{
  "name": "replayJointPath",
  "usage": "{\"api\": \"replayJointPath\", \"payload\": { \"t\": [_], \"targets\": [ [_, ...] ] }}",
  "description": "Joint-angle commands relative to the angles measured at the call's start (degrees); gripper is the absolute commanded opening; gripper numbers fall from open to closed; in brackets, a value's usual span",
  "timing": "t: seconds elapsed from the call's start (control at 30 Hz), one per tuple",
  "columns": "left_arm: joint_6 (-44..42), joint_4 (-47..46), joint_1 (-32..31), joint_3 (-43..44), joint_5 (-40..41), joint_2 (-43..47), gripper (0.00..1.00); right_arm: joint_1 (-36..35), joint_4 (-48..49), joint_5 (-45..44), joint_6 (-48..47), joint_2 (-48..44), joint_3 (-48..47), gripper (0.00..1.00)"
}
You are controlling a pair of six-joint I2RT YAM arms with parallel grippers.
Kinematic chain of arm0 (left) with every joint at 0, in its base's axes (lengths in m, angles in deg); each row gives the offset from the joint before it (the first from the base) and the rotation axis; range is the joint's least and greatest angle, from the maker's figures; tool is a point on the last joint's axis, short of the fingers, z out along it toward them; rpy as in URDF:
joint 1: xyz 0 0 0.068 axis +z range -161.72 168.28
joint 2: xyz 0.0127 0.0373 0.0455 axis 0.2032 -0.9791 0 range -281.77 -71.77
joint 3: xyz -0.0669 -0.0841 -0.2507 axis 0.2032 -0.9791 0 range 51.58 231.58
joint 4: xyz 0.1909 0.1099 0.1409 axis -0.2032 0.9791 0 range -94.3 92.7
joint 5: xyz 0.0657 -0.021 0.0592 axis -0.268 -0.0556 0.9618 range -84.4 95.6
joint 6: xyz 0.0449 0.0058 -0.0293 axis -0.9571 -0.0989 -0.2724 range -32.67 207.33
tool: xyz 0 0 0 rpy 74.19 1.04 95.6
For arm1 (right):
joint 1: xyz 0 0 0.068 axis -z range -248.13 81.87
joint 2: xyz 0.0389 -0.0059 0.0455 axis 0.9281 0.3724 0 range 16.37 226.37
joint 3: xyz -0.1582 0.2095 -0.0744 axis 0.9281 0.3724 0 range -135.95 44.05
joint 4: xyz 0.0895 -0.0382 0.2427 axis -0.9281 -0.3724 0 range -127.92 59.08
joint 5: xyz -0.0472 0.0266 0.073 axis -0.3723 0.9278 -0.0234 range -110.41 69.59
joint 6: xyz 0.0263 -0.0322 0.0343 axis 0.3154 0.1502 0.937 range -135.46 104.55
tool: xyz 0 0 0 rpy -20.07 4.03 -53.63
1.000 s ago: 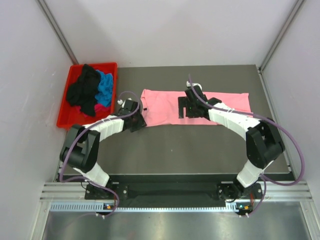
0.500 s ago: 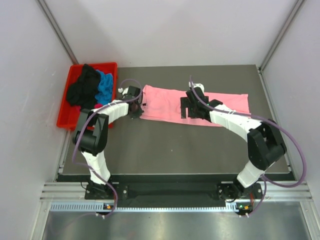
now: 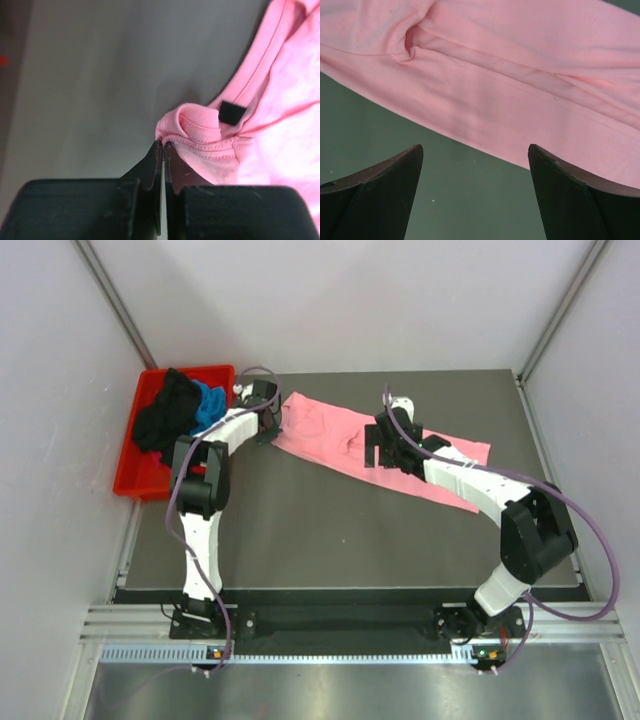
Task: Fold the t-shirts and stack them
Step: Fold the tshirt
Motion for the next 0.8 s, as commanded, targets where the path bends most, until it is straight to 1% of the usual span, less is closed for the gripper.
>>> {"api": "replayJointPath", "payload": {
  "t": [0.0, 0.17, 0.23, 0.4, 0.53, 0.63, 0.67, 0.7, 0.77],
  "targets": [
    [-1.3, 0.4, 2.2, 7.2, 0.5, -3.5, 0.00, 0.8, 1.2, -1.9, 0.2, 0.1, -5.0, 0.86],
    [-1.5, 1.6, 3.6, 15.3, -0.6, -8.7, 0.00, 2.5, 0.0, -1.5, -0.4, -0.3, -5.5, 0.86],
    [-2.0, 1.3, 4.2, 16.8, -0.6, -9.6, 0.00, 3.5, 0.1, -1.2, -0.4, -1.1, -4.8, 0.86],
    [-3.0, -4.9, 5.3, 20.3, -5.6, -12.2, 0.00, 5.6, -0.5, 0.4, -1.1, -2.1, -1.7, 0.85],
    [-3.6, -4.7, 5.5, 24.0, -7.1, -14.1, 0.00, 5.7, -3.9, 0.4, -2.5, -3.0, 0.5, 0.81],
    [-4.6, -4.1, 5.7, 25.9, -7.2, -15.8, 0.00, 5.7, -8.6, 1.6, -4.9, -1.4, 1.0, 0.74],
    [-4.7, -3.9, 5.7, 26.2, -7.5, -16.0, 0.00, 5.5, -10.6, 1.1, -5.3, -0.6, 0.0, 0.66],
    [-4.7, -4.0, 6.0, 26.3, -7.8, -16.1, 0.00, 5.6, -13.5, 0.8, -5.8, 0.1, -0.2, 0.61],
    [-4.6, -4.2, 6.4, 26.4, -8.6, -16.1, 0.00, 5.6, -15.8, 0.8, -8.2, 1.4, -0.9, 0.53]
  ]
}}
